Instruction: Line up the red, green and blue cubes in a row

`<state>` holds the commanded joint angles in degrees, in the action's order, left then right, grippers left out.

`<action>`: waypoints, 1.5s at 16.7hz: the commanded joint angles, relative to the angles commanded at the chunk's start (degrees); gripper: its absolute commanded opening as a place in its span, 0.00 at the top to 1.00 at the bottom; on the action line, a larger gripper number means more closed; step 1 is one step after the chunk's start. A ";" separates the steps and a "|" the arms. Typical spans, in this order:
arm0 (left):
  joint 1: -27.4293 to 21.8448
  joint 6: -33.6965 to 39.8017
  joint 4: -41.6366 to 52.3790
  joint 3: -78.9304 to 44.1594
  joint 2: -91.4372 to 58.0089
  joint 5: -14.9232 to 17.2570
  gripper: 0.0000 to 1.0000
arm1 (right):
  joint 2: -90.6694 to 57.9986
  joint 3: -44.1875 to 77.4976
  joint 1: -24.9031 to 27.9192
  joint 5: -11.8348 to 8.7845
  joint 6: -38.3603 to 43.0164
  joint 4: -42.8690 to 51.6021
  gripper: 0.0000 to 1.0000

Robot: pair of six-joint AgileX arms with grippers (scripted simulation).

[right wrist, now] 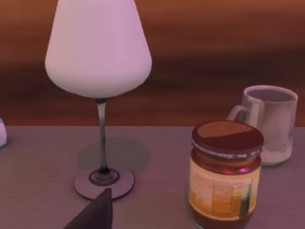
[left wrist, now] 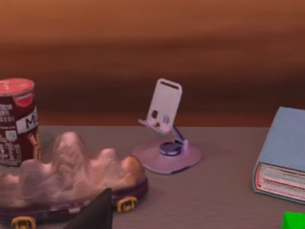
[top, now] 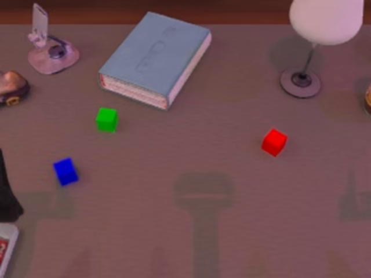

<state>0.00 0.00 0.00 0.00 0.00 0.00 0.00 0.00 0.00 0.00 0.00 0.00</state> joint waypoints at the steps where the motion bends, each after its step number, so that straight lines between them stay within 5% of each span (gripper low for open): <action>1: 0.00 0.00 0.00 0.00 0.00 0.00 0.00 | 0.00 0.00 0.00 0.00 0.00 0.00 0.00; 9: 0.00 0.00 0.00 0.00 0.00 0.00 0.00 | -16.62 16.19 3.50 -0.06 -3.95 10.39 0.00; 25: 0.00 0.00 0.00 0.00 0.00 0.00 0.00 | -111.50 93.09 19.30 -0.05 -22.74 60.50 0.00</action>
<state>0.00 0.00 0.00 0.00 0.00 0.00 -111.50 93.09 19.30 -0.05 -22.74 60.50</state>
